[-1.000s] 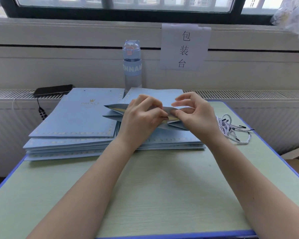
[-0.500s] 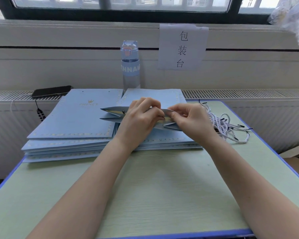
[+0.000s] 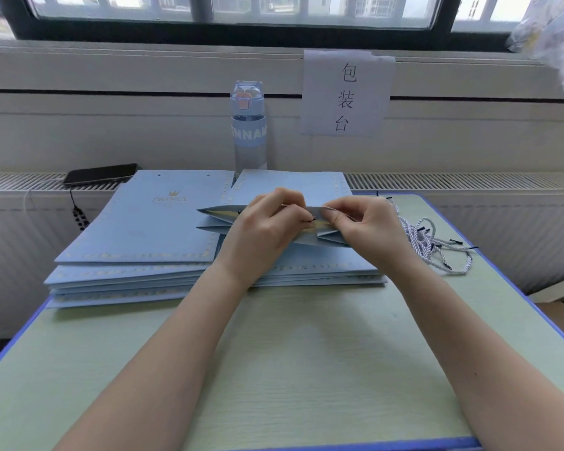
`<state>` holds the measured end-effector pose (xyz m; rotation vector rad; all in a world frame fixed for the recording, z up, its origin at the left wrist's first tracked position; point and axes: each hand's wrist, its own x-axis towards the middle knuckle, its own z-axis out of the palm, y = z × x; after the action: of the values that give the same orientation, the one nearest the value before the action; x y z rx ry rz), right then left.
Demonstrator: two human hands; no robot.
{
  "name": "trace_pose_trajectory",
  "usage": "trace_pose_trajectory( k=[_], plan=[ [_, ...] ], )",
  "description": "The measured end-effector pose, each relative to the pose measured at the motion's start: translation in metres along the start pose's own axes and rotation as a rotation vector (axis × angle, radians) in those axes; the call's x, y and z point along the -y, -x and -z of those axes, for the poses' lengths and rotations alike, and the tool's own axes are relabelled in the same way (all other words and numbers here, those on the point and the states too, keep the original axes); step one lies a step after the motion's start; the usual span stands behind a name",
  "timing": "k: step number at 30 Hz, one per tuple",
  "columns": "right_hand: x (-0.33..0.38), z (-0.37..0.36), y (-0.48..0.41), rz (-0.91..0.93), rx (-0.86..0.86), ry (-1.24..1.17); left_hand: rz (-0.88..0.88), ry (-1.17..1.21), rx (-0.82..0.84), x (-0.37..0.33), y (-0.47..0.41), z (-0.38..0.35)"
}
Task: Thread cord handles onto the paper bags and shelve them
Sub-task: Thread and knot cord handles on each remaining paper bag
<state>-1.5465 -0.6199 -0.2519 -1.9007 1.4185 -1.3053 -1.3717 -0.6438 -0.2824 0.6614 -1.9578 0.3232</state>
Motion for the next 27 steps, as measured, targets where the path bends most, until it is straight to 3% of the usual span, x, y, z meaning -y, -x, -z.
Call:
trace_pose_trajectory(
  k=[4,10,27],
  plan=[
    [0.001,0.006,0.001,0.027,0.084,-0.022,0.025,-0.156,0.015,0.003,-0.003,0.007],
    [-0.004,0.035,-0.003,-0.014,0.445,-0.026,0.019,-0.261,0.094,0.007,-0.001,0.013],
    [-0.020,0.053,-0.009,0.042,0.395,0.435,-0.031,-0.263,0.018,0.001,-0.002,0.010]
  ],
)
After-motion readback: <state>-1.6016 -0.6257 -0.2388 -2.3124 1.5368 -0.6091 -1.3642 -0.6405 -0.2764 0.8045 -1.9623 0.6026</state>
